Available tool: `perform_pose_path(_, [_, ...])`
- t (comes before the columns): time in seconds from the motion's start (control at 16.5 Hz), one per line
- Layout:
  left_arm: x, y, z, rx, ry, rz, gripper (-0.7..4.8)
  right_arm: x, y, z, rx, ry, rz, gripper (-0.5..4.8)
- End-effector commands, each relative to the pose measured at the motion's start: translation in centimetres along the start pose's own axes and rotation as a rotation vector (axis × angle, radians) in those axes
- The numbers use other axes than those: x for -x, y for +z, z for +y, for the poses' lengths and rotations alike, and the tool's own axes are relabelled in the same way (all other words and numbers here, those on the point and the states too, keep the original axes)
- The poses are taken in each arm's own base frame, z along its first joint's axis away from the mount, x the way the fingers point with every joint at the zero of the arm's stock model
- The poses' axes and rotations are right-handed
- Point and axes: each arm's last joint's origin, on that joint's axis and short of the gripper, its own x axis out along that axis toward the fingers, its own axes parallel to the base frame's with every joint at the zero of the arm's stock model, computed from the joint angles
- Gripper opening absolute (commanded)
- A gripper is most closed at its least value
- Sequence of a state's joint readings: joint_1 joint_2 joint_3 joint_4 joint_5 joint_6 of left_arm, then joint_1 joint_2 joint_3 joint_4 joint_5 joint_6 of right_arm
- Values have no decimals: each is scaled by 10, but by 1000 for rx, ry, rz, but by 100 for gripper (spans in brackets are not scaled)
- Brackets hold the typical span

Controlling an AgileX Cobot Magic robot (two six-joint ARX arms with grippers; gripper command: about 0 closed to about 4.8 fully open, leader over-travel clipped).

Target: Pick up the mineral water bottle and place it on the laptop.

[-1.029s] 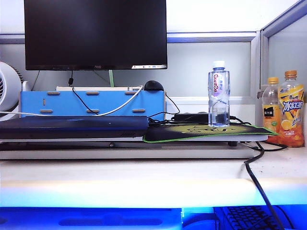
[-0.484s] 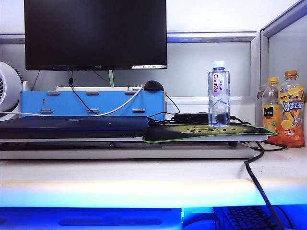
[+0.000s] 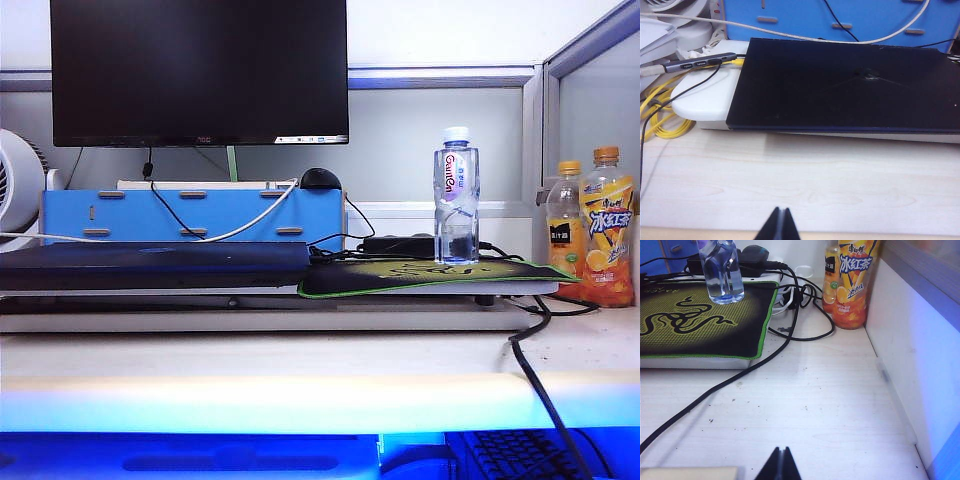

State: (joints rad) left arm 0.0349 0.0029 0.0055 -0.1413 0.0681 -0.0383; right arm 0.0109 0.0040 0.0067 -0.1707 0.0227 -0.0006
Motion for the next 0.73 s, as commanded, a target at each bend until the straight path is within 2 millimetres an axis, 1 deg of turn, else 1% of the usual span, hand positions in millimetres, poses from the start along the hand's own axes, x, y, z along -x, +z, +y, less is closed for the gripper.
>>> perform_pose_path(0.06, [0, 1, 0, -1, -3, -3, -2, 0, 1, 0, -1, -1, -11, -1])
perform_pose_path(0.12, [0, 1, 0, -1, -3, -3, -2, 0, 1, 0, -1, -1, -18, -1])
perform_pose_path(0.36, [0, 1, 0, -1, -3, -3, -2, 1, 16, 0, 1, -1, -169, -1])
perform_pose_path(0.42, [0, 1, 0, -1, -3, -3, -2, 1, 17, 0, 9, -2, -178, -1])
perform_pose_path(0.67, [0, 1, 0, -1, -3, -3, -2, 0, 9, 1, 131, 20, -99, -1])
perform_pose_path(0.73, [0, 1, 0, -1, -3, -3, -2, 0, 9, 1, 131, 20, -97, -1])
